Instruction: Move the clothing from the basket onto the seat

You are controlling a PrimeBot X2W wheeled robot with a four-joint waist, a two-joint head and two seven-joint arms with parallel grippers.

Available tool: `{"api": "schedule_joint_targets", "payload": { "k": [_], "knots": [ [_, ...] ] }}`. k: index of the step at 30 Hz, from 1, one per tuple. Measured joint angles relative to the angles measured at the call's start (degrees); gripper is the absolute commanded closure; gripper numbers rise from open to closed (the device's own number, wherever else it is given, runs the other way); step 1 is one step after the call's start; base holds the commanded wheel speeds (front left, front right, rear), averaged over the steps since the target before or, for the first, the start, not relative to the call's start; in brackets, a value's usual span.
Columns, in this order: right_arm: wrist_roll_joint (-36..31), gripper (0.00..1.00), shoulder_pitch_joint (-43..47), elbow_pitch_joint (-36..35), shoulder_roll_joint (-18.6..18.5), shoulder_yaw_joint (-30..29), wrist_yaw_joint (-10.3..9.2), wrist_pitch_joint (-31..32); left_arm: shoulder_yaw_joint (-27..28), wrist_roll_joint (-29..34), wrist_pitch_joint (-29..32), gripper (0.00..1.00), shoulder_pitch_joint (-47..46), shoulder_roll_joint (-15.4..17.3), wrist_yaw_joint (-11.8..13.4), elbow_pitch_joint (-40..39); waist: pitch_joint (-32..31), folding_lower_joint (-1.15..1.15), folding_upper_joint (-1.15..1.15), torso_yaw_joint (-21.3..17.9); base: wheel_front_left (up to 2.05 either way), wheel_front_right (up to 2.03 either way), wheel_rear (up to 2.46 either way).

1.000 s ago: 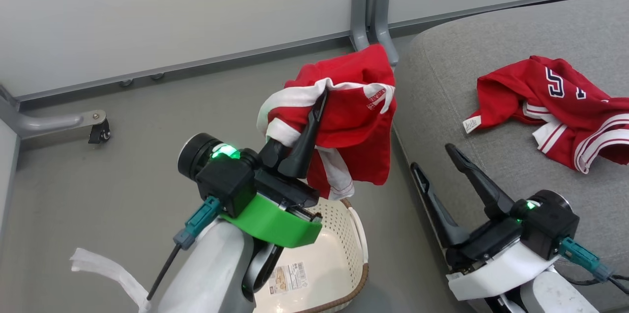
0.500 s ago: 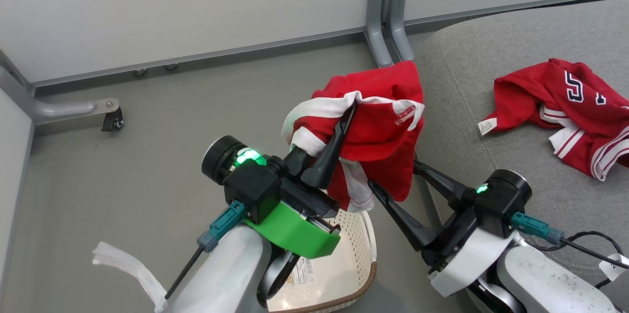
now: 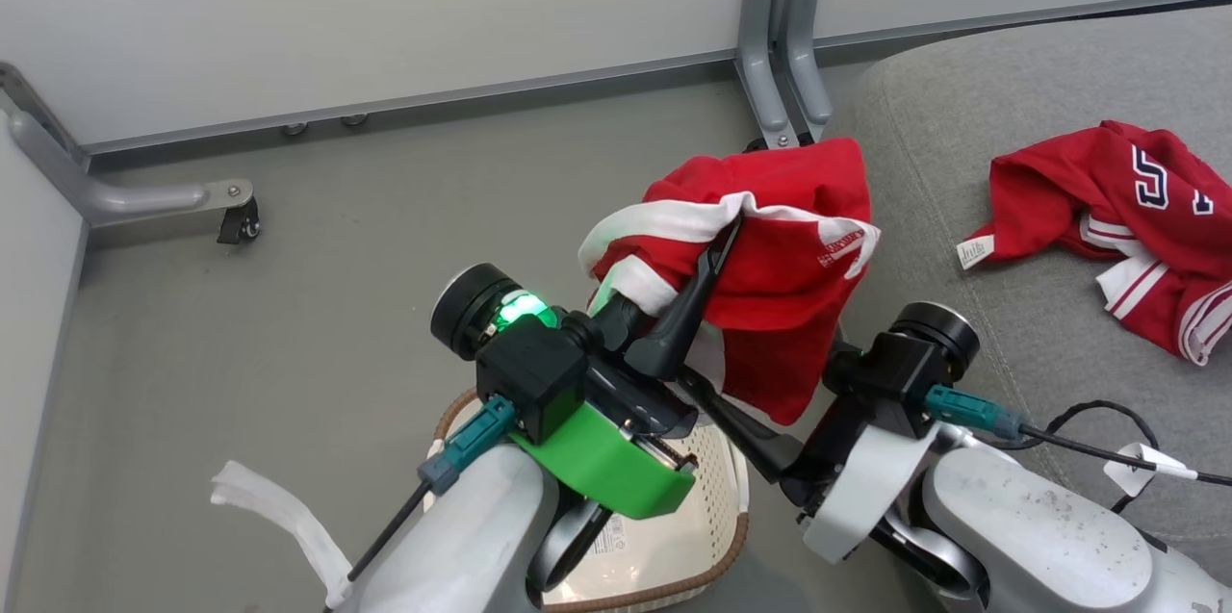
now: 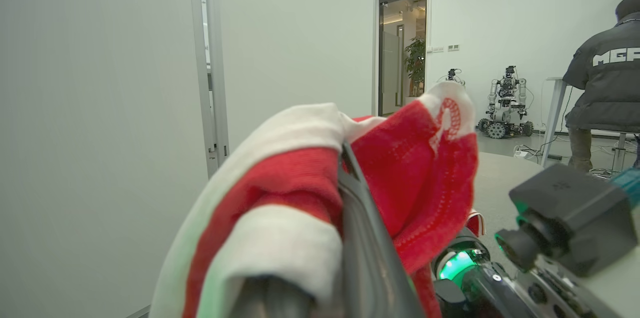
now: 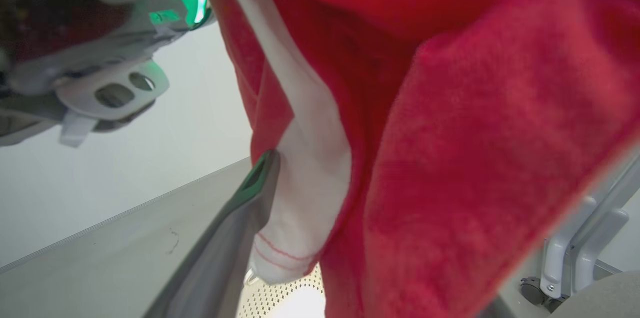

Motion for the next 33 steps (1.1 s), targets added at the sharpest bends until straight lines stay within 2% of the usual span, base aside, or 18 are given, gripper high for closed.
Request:
{"api": "schedule_joint_targets", "payload": {
  "k": [12, 13, 14, 33],
  "knots": [
    [0.3, 0.0, -2.5, 3.6, 3.1, 2.2, 0.0, 0.0, -2.0, -0.7, 0.0, 1.0, -0.3, 0.0, 0.0, 0.2, -0.8, 0.0, 0.0, 0.3, 0.0, 0.0, 0.0],
    [0.3, 0.14, -2.5, 3.7, 3.2, 2.2, 0.0, 0.0, -2.1, -0.7, 0.0, 1.0, -0.3, 0.0, 0.0, 0.3, -0.8, 0.0, 0.0, 0.4, 0.0, 0.0, 0.0],
    [0.3, 1.0, -2.5, 3.7, 3.2, 2.3, 0.0, 0.0, -2.2, -0.7, 0.0, 1.0, -0.3, 0.0, 0.0, 0.4, -0.9, 0.0, 0.0, 0.4, 0.0, 0.0, 0.0],
    [-1.9, 1.0, -0.5, 2.3, 3.4, -3.1, 0.0, 0.0, -0.8, -0.5, 0.0, 1.0, -0.2, 0.0, 0.0, 2.0, -1.1, 0.0, 0.0, 0.2, 0.0, 0.0, 0.0]
  ]
}}
